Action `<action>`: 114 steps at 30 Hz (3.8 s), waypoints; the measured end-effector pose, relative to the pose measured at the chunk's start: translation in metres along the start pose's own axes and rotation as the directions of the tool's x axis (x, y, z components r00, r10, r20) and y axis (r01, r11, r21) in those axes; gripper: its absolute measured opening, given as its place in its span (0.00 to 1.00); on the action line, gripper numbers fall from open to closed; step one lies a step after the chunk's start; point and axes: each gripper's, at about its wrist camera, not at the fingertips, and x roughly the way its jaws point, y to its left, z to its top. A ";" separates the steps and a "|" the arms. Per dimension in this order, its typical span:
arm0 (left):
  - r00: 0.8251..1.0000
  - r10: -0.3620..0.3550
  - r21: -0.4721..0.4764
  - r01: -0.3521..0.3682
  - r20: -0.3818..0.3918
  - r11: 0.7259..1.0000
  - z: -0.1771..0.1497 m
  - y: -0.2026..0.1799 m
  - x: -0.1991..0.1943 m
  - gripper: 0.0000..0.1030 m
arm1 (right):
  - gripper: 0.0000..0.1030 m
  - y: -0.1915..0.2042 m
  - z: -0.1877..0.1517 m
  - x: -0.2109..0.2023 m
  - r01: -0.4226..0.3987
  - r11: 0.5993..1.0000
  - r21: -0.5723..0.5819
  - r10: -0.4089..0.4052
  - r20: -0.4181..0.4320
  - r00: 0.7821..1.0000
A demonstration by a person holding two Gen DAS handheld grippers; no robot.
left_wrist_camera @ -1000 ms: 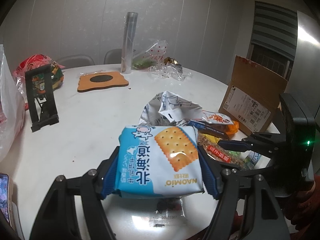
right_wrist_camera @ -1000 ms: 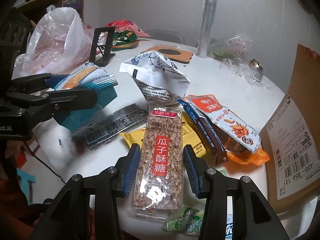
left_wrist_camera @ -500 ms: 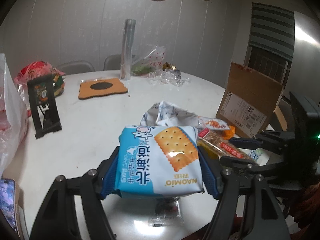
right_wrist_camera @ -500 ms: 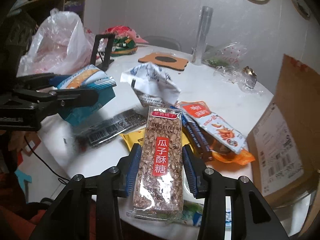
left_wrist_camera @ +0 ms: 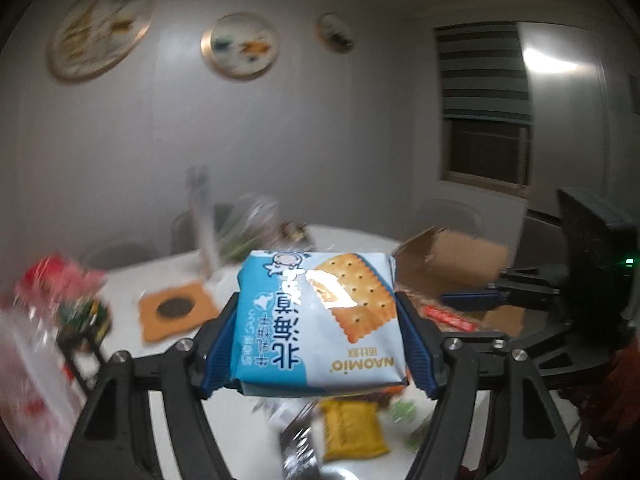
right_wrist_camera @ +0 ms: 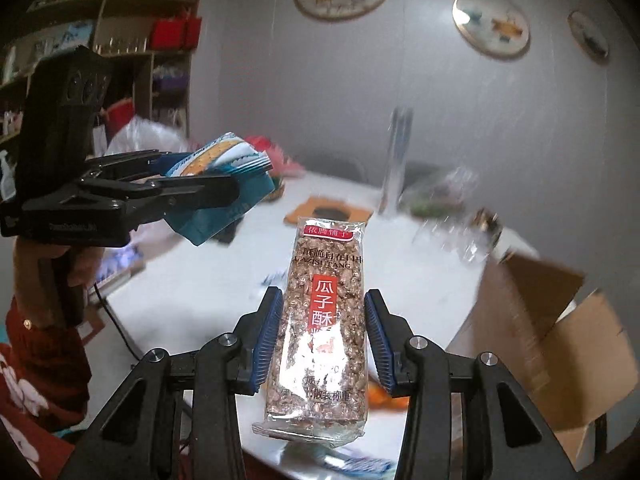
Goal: Organize snacks
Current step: 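Carry both snacks into the cardboard box and open both grippers, then grasp the white milk-drink pouch with the left gripper while the right gripper grasps the blue wafer bar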
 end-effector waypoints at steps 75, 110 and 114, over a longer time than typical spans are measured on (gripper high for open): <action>0.931 0.010 0.024 -0.002 -0.365 1.000 0.015 0.030 0.087 0.93 | 0.56 -0.027 0.024 -0.002 -0.034 0.999 -0.020 0.029 -0.213 0.977; 0.765 -0.195 -0.390 -0.080 -0.614 0.917 -0.147 0.093 0.182 0.80 | 0.42 -0.021 -0.071 0.121 -0.090 0.994 0.061 0.106 -0.380 0.919; 0.765 -0.192 -0.369 -0.064 -0.615 0.927 -0.146 0.089 0.180 0.77 | 0.32 -0.028 -0.075 0.140 -0.088 0.993 0.083 0.115 -0.408 0.906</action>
